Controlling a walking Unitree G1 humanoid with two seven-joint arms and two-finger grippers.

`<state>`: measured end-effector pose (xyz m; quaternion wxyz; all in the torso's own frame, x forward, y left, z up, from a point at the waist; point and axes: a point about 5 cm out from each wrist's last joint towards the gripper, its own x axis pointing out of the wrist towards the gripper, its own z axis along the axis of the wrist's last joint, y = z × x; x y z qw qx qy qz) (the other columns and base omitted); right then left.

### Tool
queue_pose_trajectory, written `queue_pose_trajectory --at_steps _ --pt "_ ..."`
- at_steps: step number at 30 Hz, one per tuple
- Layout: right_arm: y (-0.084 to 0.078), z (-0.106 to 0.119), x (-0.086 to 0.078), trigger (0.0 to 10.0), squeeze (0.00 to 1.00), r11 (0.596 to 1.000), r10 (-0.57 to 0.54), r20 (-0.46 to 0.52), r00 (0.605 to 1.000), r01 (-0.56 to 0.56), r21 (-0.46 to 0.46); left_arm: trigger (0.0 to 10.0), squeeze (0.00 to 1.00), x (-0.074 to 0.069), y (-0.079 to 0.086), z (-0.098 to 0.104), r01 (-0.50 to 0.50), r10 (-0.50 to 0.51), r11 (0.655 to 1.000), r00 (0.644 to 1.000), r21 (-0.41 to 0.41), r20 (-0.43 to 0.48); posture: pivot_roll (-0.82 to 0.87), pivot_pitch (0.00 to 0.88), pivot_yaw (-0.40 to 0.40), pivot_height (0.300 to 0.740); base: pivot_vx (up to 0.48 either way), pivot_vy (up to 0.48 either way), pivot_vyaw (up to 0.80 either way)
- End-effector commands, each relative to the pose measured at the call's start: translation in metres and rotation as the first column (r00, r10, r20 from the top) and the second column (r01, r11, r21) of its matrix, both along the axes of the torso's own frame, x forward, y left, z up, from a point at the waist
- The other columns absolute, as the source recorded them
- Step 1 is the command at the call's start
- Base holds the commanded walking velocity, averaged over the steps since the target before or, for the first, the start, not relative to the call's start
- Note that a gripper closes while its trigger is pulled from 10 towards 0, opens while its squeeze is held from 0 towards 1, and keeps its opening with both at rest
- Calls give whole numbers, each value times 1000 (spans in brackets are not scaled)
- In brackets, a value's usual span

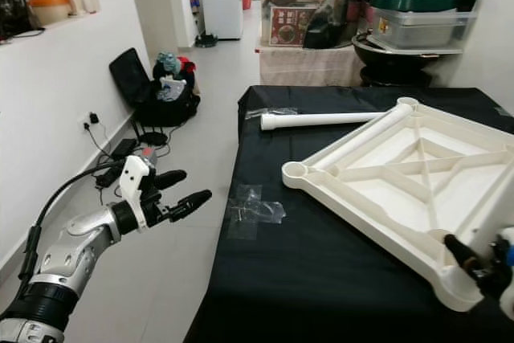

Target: Building children table

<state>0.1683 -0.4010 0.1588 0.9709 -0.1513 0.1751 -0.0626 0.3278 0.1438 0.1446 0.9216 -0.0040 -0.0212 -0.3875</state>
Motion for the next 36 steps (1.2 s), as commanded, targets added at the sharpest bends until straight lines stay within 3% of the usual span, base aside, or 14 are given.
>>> queue_pose_trajectory --at_steps 1,11,17,21,23,24,30,31,32,33,36 --pt "-32 -46 -42 0 0 961 -228 -360 905 150 -232 10000 0 1 3 0 -6 6 1000 1000 22 7 -61 0 32 740 0 0 0" --pt "-57 -46 -60 0 0 925 -336 -409 849 216 -312 10000 0 0 2 0 -3 3 1000 1000 22 6 -66 0 34 740 0 0 0" --pt "-81 -44 -79 0 0 865 -453 -443 774 261 -429 10000 0 1 0 0 5 -5 1000 1000 22 7 -65 0 37 740 0 0 0" --pt "-85 -43 -82 0 0 851 -472 -446 761 260 -457 10000 0 1 0 0 5 -5 1000 1000 21 7 -65 0 37 740 0 0 0" --pt "-91 -42 -86 0 0 828 -507 -440 741 277 -488 10000 0 0 0 0 6 -6 1000 1000 21 7 -61 0 35 740 0 0 0" --pt "-98 -38 -92 0 0 781 -562 -433 705 281 -557 10000 0 0 -1 -1 7 -7 1000 1000 21 6 -61 0 35 740 0 0 0" --pt "-107 -30 -95 0 0 715 -634 -369 679 335 -613 10000 0 0 0 -1 5 -6 1000 1000 22 5 -57 0 30 740 0 0 0" --pt "-108 -27 -91 4549 0 695 -649 -331 685 356 -625 10000 0 0 0 -1 5 -5 1000 1000 22 6 -54 0 26 740 0 0 0" --pt "-108 -26 -86 5765 0 683 -655 -303 693 371 -629 10000 0 0 0 -1 4 -4 1000 1000 21 7 -54 0 26 740 0 0 0" --pt "-107 -25 -81 10000 0 685 -650 -278 707 387 -617 10000 0 0 0 -1 4 -4 1000 1000 20 8 -51 0 26 740 0 0 0" --pt "-106 -25 -77 10000 0 688 -646 -263 717 397 -607 10000 0 0 -1 -1 3 -4 1000 1000 20 8 -49 0 26 740 0 0 0"
